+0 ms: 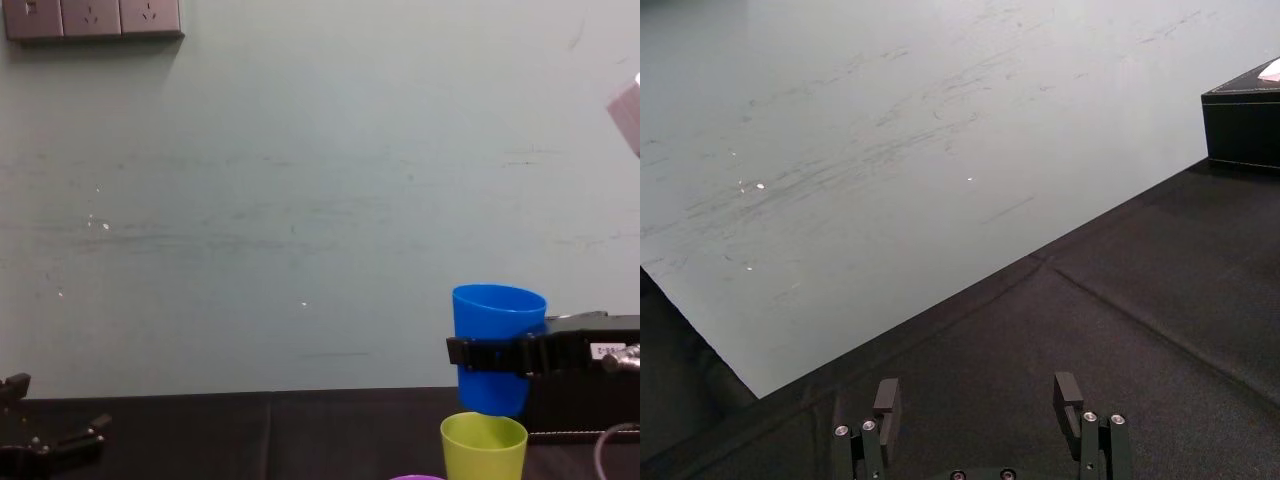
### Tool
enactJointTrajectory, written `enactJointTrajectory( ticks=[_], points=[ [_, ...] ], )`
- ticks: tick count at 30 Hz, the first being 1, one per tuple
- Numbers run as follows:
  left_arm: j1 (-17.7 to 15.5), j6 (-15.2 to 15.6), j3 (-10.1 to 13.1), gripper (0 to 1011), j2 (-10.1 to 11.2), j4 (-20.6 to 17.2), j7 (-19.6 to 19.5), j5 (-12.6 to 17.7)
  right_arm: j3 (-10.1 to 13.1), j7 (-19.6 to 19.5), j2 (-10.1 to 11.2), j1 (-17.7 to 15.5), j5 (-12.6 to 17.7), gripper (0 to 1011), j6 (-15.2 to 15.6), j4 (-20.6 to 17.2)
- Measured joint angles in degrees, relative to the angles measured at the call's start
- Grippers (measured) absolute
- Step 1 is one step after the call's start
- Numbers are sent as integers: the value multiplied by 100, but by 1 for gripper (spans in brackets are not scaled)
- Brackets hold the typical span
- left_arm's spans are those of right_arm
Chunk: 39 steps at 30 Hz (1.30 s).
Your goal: Stack the three plastic cups sequentially using one hand.
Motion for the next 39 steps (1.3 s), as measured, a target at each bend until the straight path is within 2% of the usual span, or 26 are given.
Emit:
enactJointTrajectory(
  ticks=[5, 15, 39],
  points=[
    [0, 0, 0, 1000, 0, 0, 0, 0, -79, 21, -61, 154, -2, 720, -104, 268],
    [0, 0, 0, 1000, 0, 0, 0, 0, -158, 2, -133, 308, -72, 719, -174, 558],
    [0, 0, 0, 1000, 0, 0, 0, 0, -221, 1, -230, 334, -146, 719, -240, 790]
  ],
)
